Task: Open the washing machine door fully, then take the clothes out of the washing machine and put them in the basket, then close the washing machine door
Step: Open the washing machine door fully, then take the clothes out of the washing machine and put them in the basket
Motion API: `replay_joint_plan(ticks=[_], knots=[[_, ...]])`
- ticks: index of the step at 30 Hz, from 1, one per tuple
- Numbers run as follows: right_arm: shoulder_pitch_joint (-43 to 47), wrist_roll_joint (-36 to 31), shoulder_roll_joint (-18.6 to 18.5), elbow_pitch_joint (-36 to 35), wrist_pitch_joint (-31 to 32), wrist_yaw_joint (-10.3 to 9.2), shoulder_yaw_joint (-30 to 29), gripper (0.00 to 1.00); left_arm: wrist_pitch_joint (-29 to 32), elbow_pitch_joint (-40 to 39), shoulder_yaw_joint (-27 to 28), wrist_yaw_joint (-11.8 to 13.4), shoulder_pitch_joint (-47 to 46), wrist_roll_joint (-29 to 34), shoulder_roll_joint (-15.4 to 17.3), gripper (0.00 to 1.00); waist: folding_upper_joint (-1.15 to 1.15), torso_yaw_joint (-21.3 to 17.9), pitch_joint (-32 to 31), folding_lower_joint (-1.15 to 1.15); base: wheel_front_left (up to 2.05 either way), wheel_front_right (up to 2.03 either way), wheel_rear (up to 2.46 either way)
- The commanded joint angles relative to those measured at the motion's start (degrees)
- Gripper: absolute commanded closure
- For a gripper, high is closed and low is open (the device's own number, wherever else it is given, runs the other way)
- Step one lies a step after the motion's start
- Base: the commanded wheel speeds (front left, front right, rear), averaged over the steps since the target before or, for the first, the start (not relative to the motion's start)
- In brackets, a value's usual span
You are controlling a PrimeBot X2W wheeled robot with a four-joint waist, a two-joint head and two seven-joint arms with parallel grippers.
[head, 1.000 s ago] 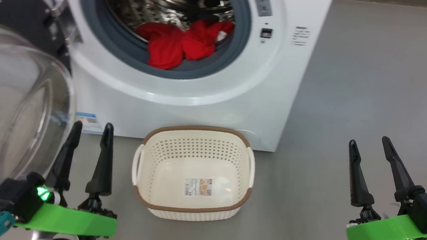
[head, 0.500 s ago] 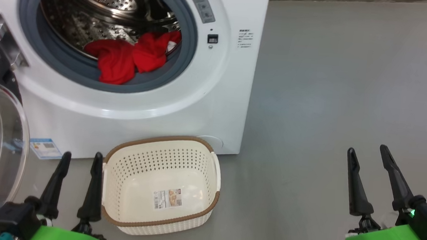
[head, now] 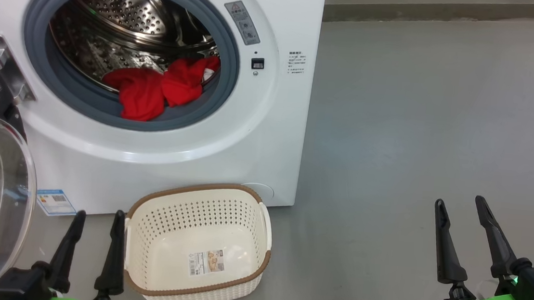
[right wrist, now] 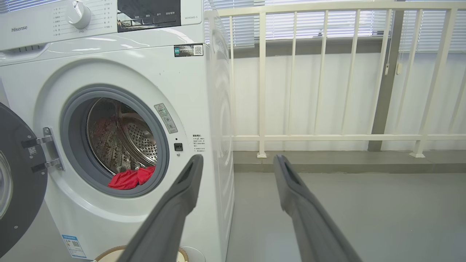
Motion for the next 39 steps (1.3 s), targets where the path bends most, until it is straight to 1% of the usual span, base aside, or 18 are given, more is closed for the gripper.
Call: replay_joint_plan(ticks=[1, 13, 19, 27, 30, 39], knots=[[-1.03, -0.37, -0.47, -1.76, -0.37, 0.35, 1.34, 0.0, -0.21, -1.47, 1.76, 0.42, -1.08, 0.73, 1.02, 0.0, 0.0, 0.12, -0.16, 0.0, 0.0, 0.0, 0.0], [-0.46, -1.09, -0.47, -1.72, -0.37, 0.35, 1.39, 0.0, -0.47, -1.48, 1.32, 1.28, -0.78, 0.84, 1.06, 0.0, 0.0, 0.34, -0.43, 0.0, 0.16, -0.16, 0.0], [-0.45, -0.91, -0.47, -1.56, -0.37, 0.35, 1.54, 0.0, -0.26, -1.85, 1.26, 1.61, -0.77, 0.85, 1.33, 0.0, 0.0, 0.35, -0.35, 0.0, 1.03, -1.03, 0.0], [-0.43, -0.58, -0.47, -1.37, -0.37, 0.35, 1.65, 0.0, -0.84, -3.13, 1.22, 3.16, -1.03, 1.79, 1.37, 0.0, 0.0, 0.58, 0.0, 0.0, 1.7, -1.7, 0.0], [-0.47, -0.56, -0.47, -1.33, -0.37, 0.35, 1.66, 0.0, -0.89, -3.51, 0.73, 2.66, -1.04, 1.45, 1.32, 0.0, 0.0, 0.7, 0.17, 0.0, 1.2, -1.2, 0.0], [-0.86, -0.7, -0.47, -1.19, -0.37, 0.35, 1.7, 0.0, -0.32, -3.91, -0.09, 3.4, -1.16, 1.6, 1.1, 0.0, 0.0, 0.95, 0.58, 0.0, 0.4, -0.4, 0.0]])
